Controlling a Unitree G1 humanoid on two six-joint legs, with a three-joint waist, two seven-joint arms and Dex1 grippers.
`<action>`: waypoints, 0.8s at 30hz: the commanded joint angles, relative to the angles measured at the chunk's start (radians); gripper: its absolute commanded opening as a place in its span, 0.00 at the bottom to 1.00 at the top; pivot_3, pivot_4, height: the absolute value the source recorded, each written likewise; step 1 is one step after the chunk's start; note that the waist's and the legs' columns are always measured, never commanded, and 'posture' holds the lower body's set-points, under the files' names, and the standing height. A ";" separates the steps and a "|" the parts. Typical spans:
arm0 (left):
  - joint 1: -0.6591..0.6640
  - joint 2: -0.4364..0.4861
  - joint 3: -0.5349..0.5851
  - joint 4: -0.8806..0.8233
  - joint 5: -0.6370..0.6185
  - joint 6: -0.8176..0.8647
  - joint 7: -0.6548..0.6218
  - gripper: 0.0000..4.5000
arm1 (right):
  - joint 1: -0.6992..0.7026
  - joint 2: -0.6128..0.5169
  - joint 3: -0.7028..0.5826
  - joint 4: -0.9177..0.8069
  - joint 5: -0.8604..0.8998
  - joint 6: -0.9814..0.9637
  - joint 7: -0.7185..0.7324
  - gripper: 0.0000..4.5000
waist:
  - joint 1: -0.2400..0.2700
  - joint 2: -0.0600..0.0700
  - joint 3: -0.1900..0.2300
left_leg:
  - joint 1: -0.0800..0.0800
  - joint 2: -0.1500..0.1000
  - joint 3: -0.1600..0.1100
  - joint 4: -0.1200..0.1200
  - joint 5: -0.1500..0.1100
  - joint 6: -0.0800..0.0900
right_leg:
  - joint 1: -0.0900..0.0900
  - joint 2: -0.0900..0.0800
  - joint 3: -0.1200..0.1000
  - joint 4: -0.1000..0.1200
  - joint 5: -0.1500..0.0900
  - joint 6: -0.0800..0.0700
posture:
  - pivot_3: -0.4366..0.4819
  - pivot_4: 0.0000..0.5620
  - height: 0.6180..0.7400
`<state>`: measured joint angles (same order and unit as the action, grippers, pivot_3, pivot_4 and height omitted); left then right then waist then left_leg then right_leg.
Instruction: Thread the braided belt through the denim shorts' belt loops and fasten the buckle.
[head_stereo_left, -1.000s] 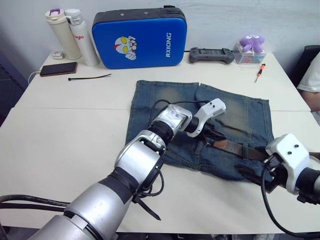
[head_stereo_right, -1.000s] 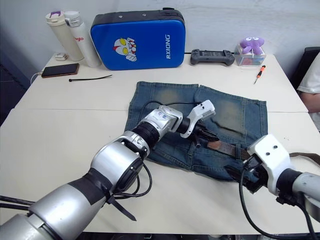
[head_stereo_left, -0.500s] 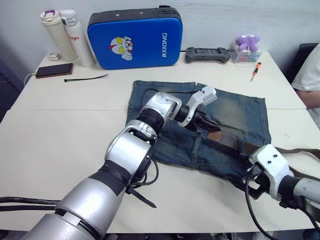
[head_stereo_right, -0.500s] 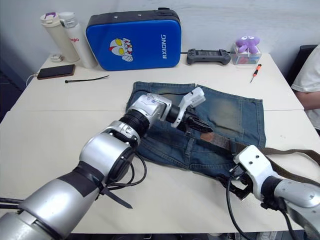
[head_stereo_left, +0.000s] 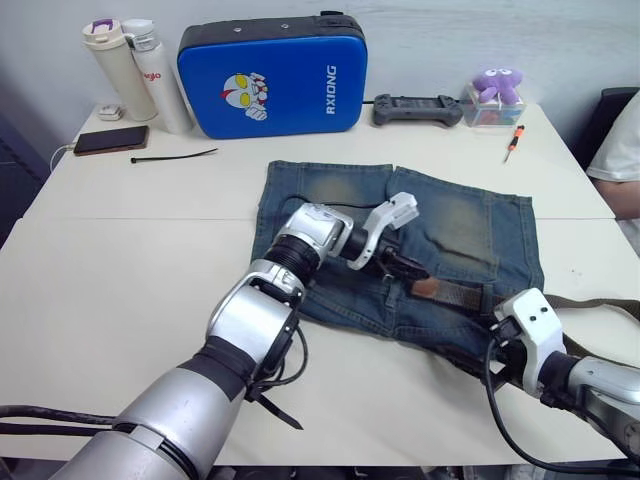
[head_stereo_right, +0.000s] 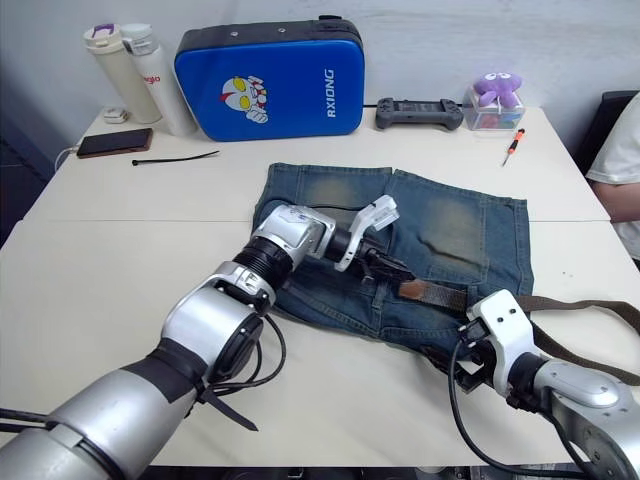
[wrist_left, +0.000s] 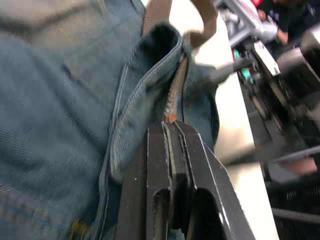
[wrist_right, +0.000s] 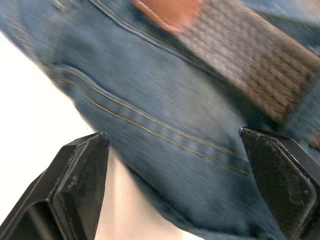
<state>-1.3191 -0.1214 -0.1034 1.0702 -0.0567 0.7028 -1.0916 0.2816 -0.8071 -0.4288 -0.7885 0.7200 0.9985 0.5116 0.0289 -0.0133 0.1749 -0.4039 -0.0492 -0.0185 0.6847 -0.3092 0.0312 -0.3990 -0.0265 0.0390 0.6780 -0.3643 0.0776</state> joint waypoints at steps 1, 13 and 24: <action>-0.038 -0.028 0.031 -0.022 -0.041 -0.003 0.035 0.00 | 0.033 -0.037 -0.107 -0.067 0.047 0.039 0.024 0.64 | -0.002 0.000 0.000 | 0.000 0.000 0.000 0.000 0.000 0.000 | 0.000 0.000 0.000 0.000 0.000 0.000 | 0.48 0.27 1.00; -0.060 0.003 0.003 0.015 0.008 -0.151 0.097 0.00 | -0.038 0.008 -0.064 -0.020 -0.021 0.092 -0.121 0.02 | -0.005 0.000 0.000 | 0.001 0.000 0.000 0.000 0.001 -0.001 | 0.000 0.000 0.000 0.001 0.000 0.000 | 0.48 0.27 1.00; -0.064 -0.004 -0.048 0.079 0.041 -0.175 0.022 0.67 | -0.065 0.033 -0.046 -0.049 -0.014 0.122 -0.145 0.00 | -0.003 0.001 0.000 | 0.001 0.000 0.000 0.000 0.001 -0.001 | -0.001 0.000 0.001 0.001 0.000 0.000 | 0.48 0.27 1.00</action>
<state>-1.3682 -0.1175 -0.1396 1.1561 -0.0271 0.5418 -1.0441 0.2204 -0.7806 -0.4666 -0.7977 0.6939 1.1152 0.3773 0.0259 -0.0127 0.1746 -0.4033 -0.0492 -0.0183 0.6843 -0.3084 0.0299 -0.3999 -0.0263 0.0395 0.6794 -0.3643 0.0775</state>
